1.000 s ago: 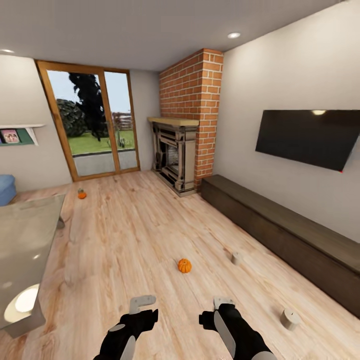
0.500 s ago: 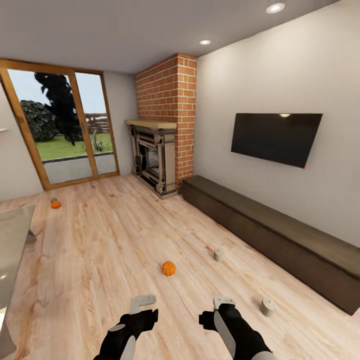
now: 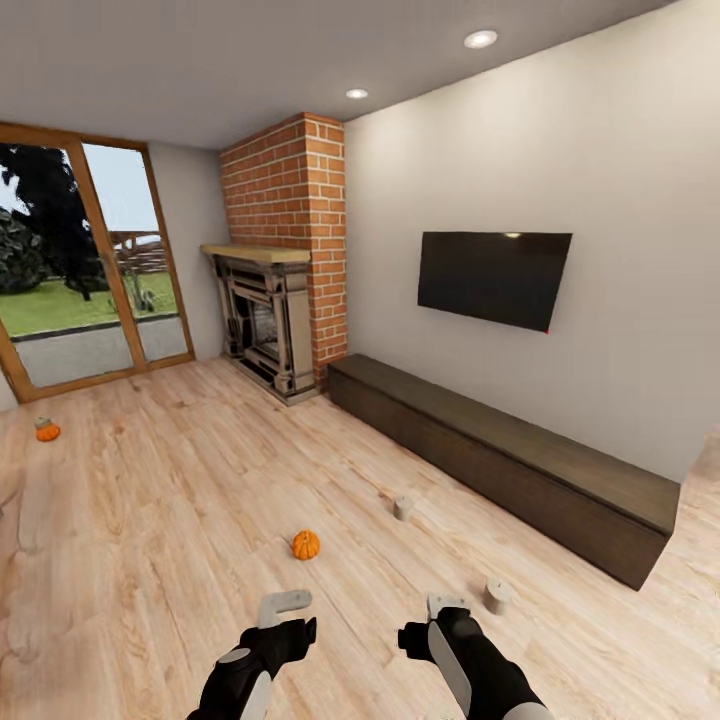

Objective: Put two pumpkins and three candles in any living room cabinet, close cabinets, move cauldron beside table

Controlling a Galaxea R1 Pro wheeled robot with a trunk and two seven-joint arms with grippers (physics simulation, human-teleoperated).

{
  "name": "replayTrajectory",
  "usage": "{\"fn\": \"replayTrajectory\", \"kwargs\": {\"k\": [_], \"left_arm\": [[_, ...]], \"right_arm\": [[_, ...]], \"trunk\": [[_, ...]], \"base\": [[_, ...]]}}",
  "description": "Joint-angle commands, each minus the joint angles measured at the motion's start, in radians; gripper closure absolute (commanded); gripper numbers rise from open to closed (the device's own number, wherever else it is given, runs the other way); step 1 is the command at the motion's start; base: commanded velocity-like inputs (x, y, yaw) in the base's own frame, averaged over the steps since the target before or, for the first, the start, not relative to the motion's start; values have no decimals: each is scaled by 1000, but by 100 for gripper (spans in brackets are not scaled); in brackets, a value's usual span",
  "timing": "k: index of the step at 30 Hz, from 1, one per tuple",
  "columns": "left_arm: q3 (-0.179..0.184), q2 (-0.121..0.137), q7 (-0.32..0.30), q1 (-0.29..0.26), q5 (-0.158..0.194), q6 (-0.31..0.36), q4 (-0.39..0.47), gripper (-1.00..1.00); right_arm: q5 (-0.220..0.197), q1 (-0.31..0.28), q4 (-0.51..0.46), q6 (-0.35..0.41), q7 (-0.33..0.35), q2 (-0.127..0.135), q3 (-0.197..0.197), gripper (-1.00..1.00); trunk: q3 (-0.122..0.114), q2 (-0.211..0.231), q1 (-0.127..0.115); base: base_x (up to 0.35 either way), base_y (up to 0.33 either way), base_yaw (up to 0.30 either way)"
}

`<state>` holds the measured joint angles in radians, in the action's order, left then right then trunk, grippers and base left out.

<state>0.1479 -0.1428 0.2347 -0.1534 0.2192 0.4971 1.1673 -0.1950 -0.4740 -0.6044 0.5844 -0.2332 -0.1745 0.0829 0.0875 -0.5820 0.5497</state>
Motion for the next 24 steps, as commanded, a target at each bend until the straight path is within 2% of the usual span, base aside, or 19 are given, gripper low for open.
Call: {"fn": "replayTrajectory", "kwargs": {"k": [1,19,24], "left_arm": [[0,0,0,0,0,0,0,-100],[-1,5,0,0,0,2,-1,-100],[-2,14,1,0,0,5,-1,-100]], "right_arm": [[0,0,0,0,0,0,0,-100],[2,0,0,-3,-2,0,-1,-100],[3,0,0,-3,-1,0,-38,-100]], "trunk": [[-1,0,0],[-13,0,0],[-17,0,0]], "base": [[0,0,-277],[0,0,-277],[0,0,-277]]}}
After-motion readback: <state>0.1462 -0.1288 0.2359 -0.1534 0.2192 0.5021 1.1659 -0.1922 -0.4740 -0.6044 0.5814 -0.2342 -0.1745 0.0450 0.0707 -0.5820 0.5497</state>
